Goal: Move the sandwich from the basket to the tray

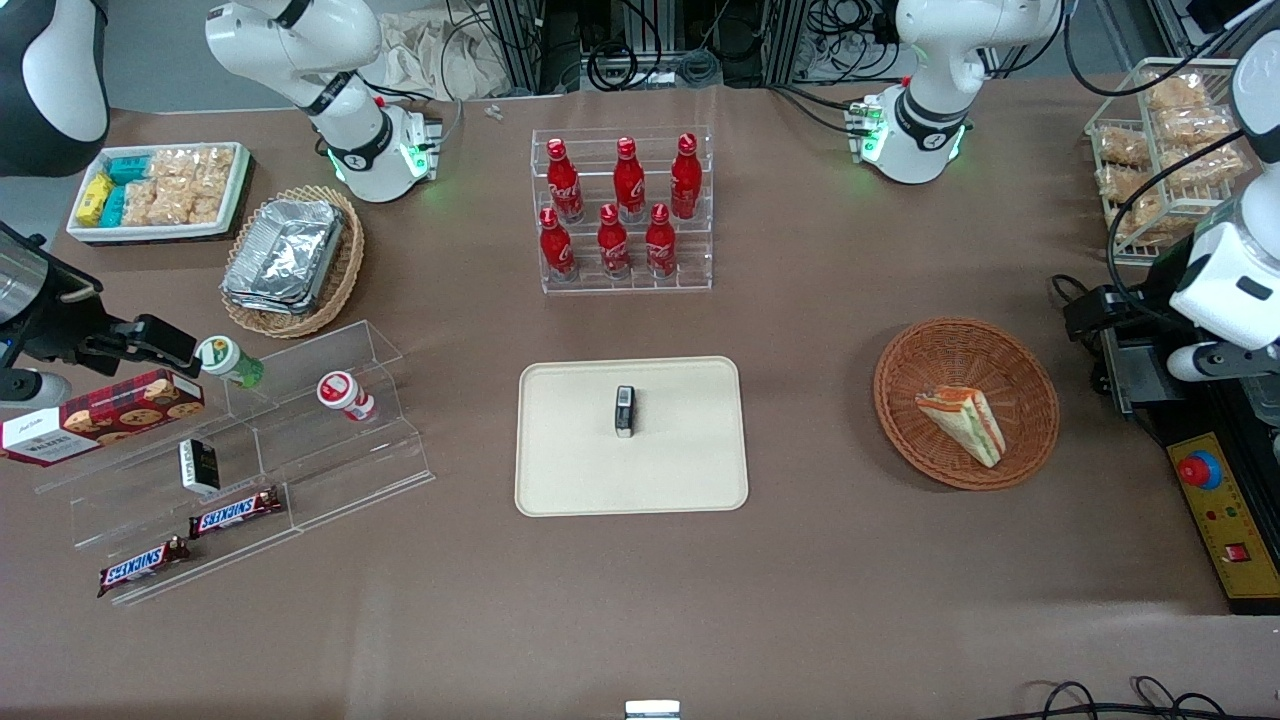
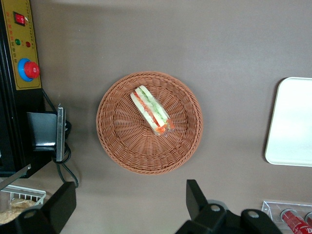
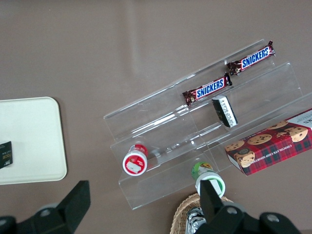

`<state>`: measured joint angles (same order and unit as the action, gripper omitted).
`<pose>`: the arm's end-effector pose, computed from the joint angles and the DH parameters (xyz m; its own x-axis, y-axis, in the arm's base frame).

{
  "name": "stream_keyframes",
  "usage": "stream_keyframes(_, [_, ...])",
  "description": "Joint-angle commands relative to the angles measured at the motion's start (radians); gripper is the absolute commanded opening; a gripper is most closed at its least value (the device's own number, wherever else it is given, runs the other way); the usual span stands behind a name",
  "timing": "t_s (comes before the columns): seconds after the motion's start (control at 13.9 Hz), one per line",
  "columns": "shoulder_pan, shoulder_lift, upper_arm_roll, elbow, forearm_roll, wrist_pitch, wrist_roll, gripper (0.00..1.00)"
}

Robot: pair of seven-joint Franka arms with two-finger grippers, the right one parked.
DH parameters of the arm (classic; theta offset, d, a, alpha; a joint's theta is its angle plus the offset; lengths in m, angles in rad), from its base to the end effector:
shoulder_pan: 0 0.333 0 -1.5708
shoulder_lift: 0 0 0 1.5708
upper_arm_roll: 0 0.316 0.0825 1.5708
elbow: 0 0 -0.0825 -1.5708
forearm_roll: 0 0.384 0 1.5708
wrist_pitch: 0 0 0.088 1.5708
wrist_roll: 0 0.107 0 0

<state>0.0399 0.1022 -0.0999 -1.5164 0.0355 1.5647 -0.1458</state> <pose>0.5831 -0.0283 0.5917 0.9951 0.0859 -0.0491 0.0844 -0.9959 -0.0328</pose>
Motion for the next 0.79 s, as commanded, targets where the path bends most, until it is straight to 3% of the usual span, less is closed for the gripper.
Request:
stream_keyframes(0.0, [0.003,0.019,-0.006,0.039,-0.011,-0.031,-0.011,1.00])
stream_keyframes(0.43, [0.001,0.027,-0.007,-0.011,-0.005,-0.014,-0.043,1.00])
stream_keyframes(0.72, [-0.003,-0.019,-0.014,-0.202,-0.008,0.196,-0.283,1.00])
